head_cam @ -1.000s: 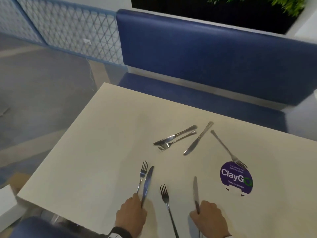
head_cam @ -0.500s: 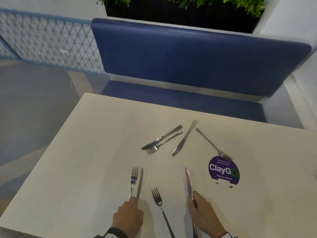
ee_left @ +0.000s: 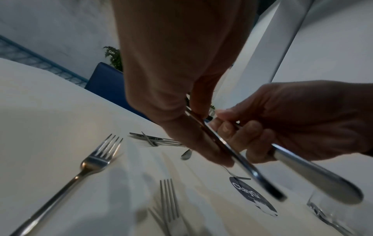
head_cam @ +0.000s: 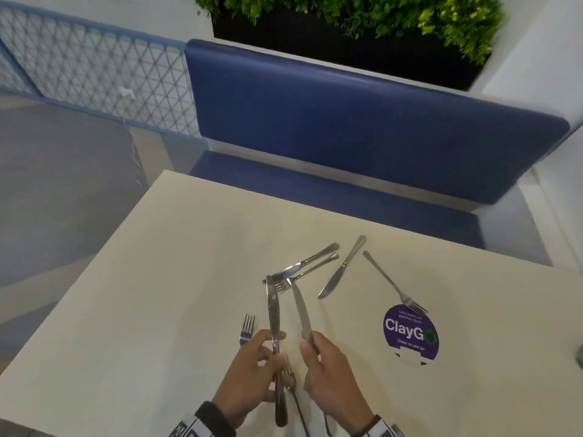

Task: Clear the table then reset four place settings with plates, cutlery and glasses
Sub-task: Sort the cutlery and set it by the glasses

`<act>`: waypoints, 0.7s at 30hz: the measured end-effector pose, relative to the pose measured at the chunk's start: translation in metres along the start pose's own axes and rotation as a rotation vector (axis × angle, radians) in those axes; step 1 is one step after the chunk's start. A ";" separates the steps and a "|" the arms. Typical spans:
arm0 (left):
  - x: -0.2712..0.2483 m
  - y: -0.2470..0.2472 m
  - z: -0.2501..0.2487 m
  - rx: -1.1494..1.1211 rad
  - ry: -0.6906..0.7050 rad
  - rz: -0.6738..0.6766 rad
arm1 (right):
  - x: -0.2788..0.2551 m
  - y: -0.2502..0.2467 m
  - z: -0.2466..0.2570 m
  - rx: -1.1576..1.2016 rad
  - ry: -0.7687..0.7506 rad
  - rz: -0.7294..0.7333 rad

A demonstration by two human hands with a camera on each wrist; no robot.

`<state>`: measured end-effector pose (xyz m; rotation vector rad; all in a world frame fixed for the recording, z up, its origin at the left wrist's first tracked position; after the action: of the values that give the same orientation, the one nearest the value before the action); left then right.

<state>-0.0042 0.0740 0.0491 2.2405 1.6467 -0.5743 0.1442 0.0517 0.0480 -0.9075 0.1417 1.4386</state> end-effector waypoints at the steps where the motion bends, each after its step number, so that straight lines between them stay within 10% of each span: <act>1: 0.000 0.001 0.000 -0.026 -0.002 -0.002 | 0.001 0.002 0.001 0.011 0.014 0.002; 9: 0.000 -0.001 0.010 0.023 0.018 -0.013 | 0.000 0.009 0.004 0.308 0.132 0.031; 21: 0.004 0.018 0.032 0.193 0.127 -0.076 | 0.014 0.030 0.011 0.026 -0.005 -0.220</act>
<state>0.0100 0.0571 0.0194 2.4030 1.8153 -0.6470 0.1155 0.0653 0.0334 -0.8703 0.0544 1.2321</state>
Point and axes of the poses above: each hand's wrist, its own x-axis towards the middle knuckle, its own y-axis out of the palm, z = x × y, the point moved 1 cm from there along x, towards the middle knuckle, and after that the axes turned 12 degrees about y, right-handed, at the moved point
